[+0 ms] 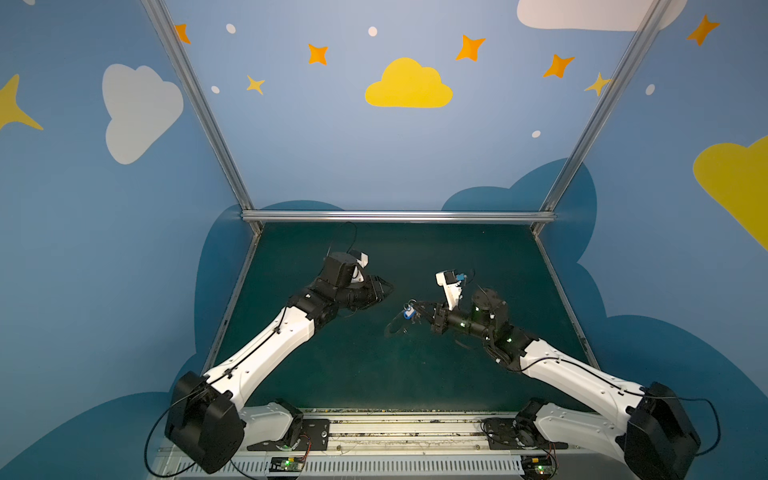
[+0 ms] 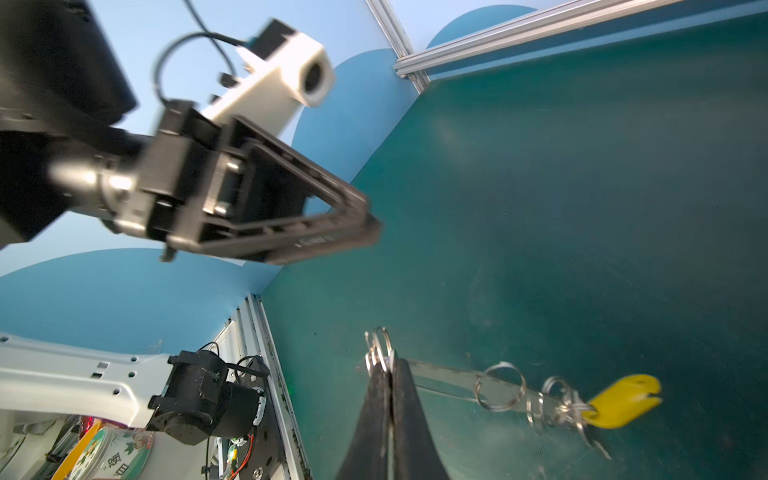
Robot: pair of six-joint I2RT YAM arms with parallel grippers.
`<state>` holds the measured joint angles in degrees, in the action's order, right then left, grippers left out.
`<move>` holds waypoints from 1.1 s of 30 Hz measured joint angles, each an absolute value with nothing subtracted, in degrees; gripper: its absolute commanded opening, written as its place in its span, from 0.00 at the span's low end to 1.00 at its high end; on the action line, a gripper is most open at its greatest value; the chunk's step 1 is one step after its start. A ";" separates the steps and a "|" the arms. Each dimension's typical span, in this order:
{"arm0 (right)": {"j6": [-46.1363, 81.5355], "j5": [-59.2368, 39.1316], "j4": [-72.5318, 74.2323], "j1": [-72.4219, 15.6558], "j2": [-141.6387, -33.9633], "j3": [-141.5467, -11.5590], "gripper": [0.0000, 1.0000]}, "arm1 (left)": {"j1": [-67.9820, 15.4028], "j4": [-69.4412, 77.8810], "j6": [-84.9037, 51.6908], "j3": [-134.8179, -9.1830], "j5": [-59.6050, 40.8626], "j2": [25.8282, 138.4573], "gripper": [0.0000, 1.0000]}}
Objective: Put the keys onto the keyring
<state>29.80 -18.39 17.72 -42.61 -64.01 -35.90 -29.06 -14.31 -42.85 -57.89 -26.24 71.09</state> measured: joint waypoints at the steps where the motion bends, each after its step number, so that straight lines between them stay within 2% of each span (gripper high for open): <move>1: 29.89 -18.20 16.75 -42.57 -64.01 -36.29 0.00 | -29.04 -13.65 -42.65 -57.58 -27.14 70.22 0.31; 9: 30.55 -18.90 15.20 -42.57 -64.03 -38.79 0.00 | -32.12 -12.40 -42.37 -56.77 -31.55 71.40 0.21; 17: 30.85 -20.62 16.36 -42.81 -64.01 -38.87 0.00 | -34.30 -13.47 -41.91 -57.14 -32.29 77.28 0.19; 25: 31.51 -21.47 17.74 -42.89 -63.99 -38.87 0.00 | -34.83 -15.55 -39.62 -59.02 -31.22 77.97 0.26; 33: 32.16 -23.51 17.76 -41.89 -64.07 -38.87 0.00 | -29.98 -16.97 -38.72 -58.78 -30.09 71.66 0.32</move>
